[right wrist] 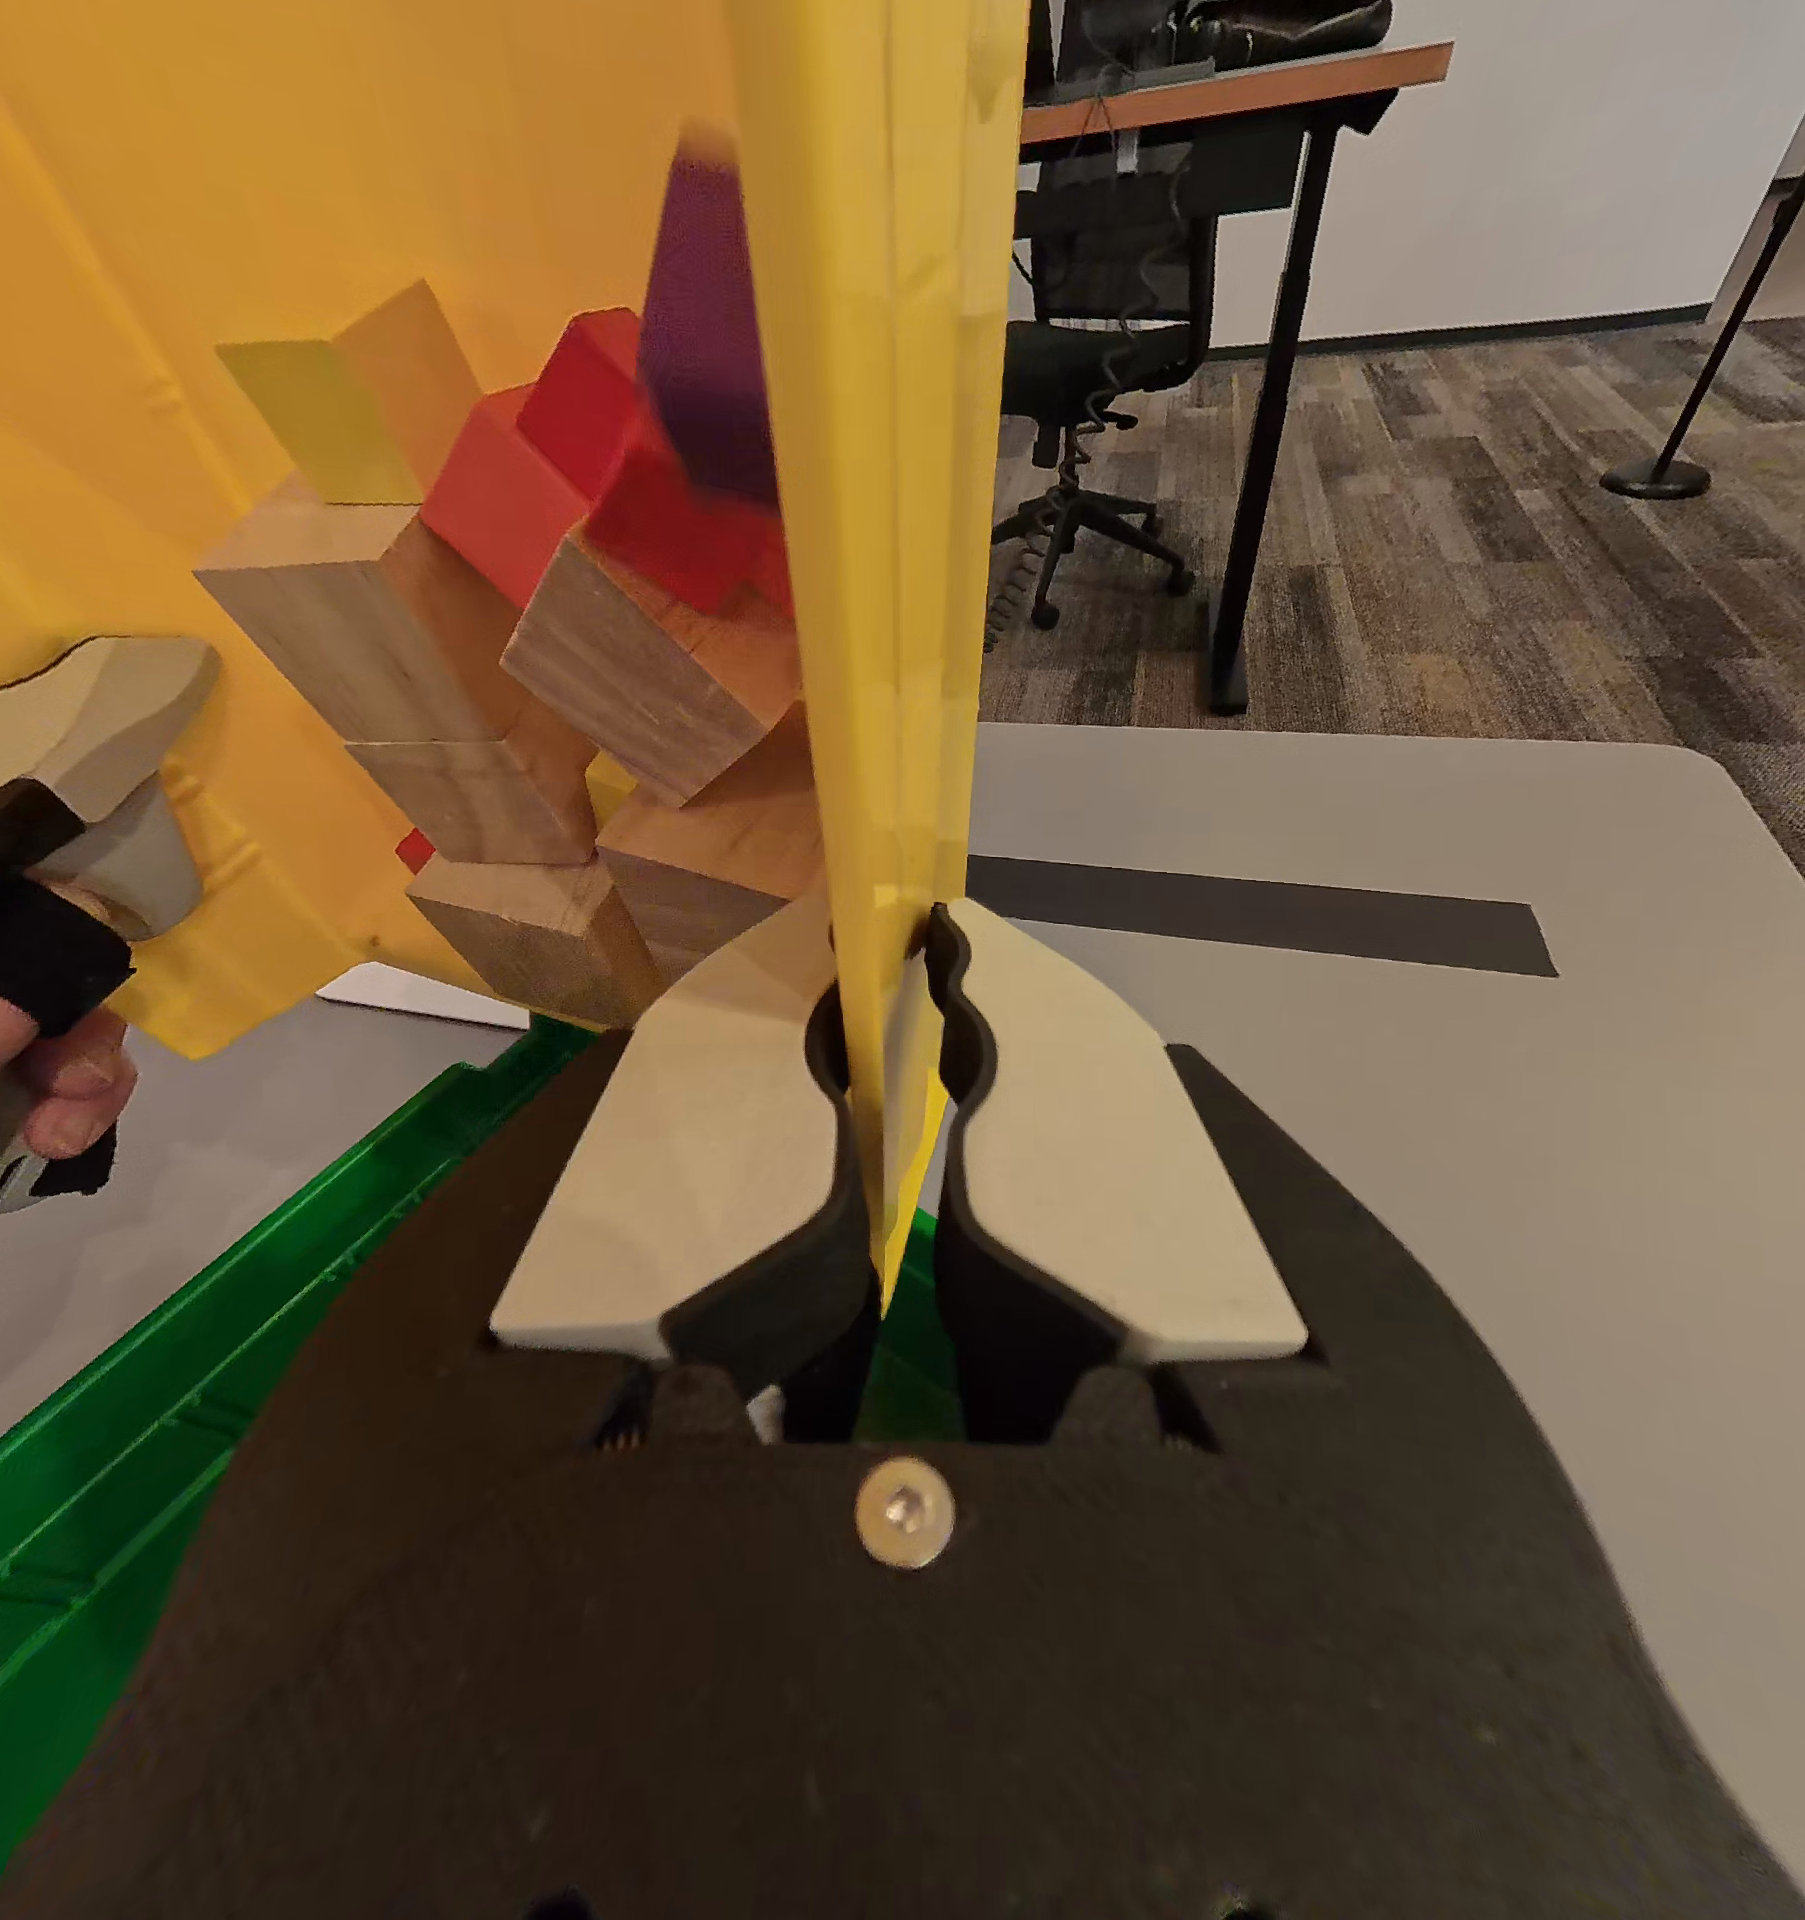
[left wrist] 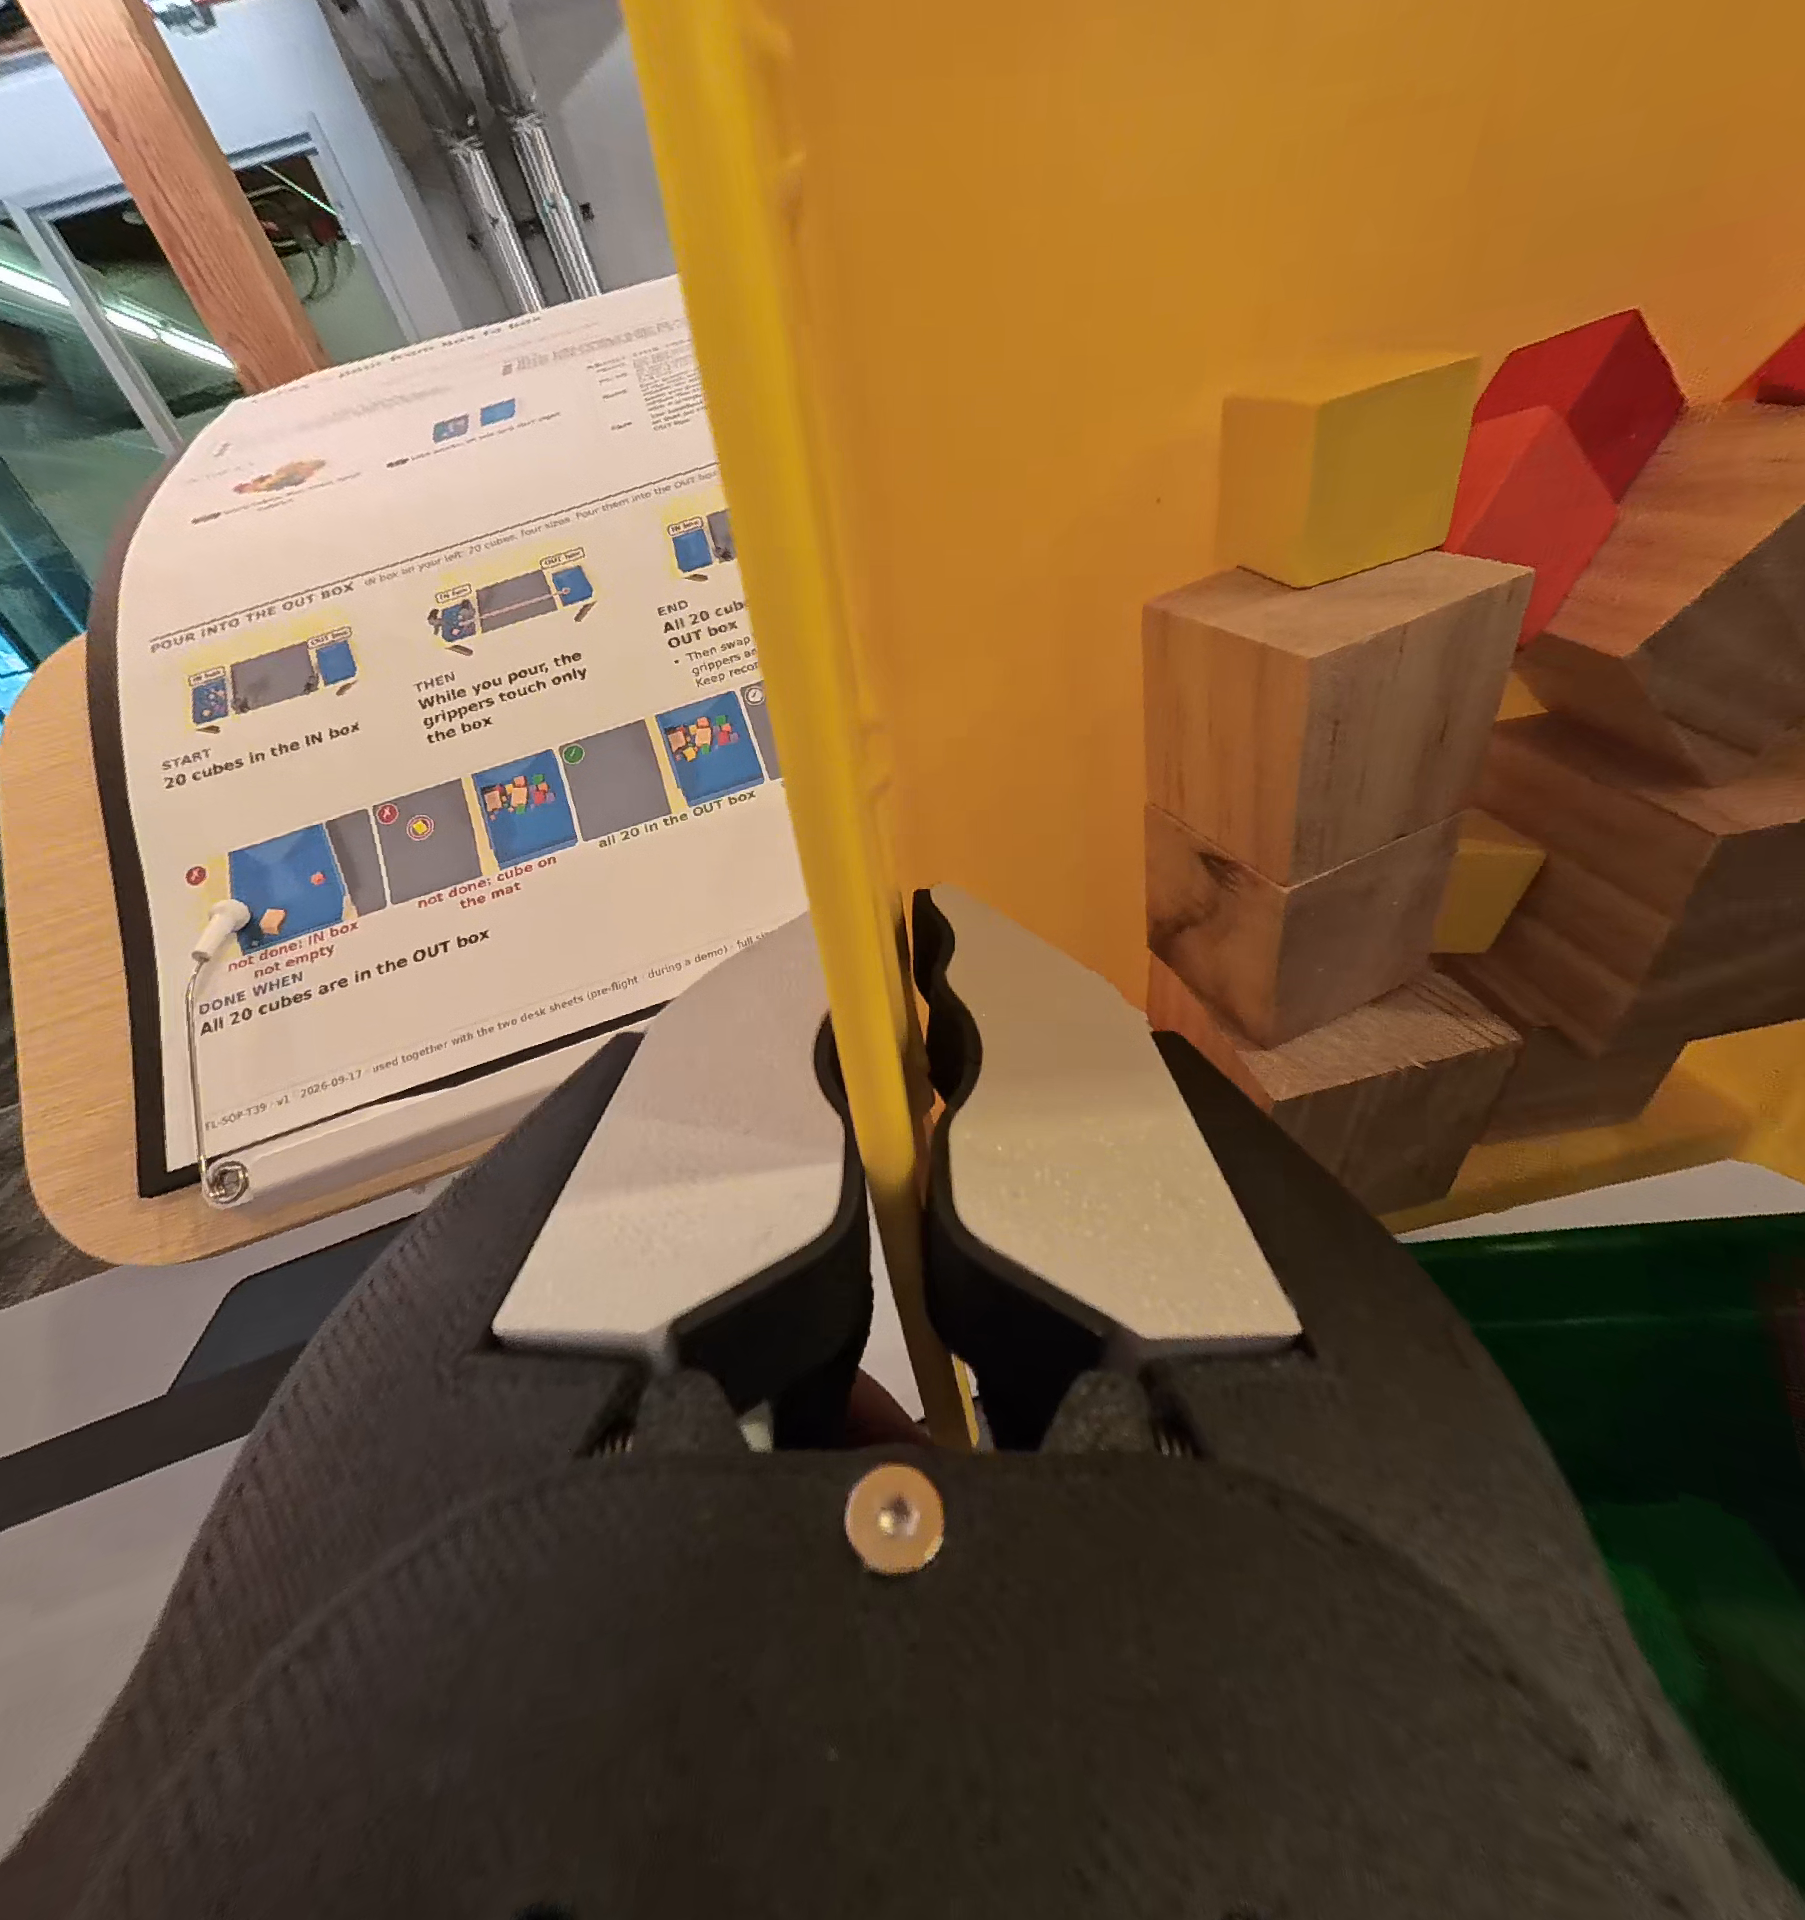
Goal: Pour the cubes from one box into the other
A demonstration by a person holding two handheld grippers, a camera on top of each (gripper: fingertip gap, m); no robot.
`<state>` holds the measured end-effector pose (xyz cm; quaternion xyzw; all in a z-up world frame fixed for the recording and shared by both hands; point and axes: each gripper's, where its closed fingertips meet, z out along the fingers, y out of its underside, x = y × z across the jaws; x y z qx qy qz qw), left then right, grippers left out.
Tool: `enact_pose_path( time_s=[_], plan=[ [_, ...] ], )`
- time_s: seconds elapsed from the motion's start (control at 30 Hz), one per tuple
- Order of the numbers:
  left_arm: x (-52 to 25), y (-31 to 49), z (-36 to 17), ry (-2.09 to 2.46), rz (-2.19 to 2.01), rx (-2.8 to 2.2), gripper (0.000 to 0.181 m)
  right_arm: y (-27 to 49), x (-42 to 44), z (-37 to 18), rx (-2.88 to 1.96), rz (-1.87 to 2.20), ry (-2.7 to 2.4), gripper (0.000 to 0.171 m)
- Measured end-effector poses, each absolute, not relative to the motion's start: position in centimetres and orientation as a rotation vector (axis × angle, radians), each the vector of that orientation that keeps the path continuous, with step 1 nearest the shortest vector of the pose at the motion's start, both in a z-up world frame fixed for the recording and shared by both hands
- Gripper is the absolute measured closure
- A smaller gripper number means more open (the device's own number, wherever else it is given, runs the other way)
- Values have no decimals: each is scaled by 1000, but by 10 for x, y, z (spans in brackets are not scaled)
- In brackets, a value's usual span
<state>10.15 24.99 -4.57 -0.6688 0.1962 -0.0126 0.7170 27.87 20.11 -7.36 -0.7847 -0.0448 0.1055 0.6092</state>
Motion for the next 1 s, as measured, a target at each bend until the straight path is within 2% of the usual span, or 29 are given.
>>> enact_pose_path(
  time_s=[1.0],
  plan=[
    [101,241,-42,402,-75,-1408,176,189,277,-71,-1751,198,-155,165]
  ],
)
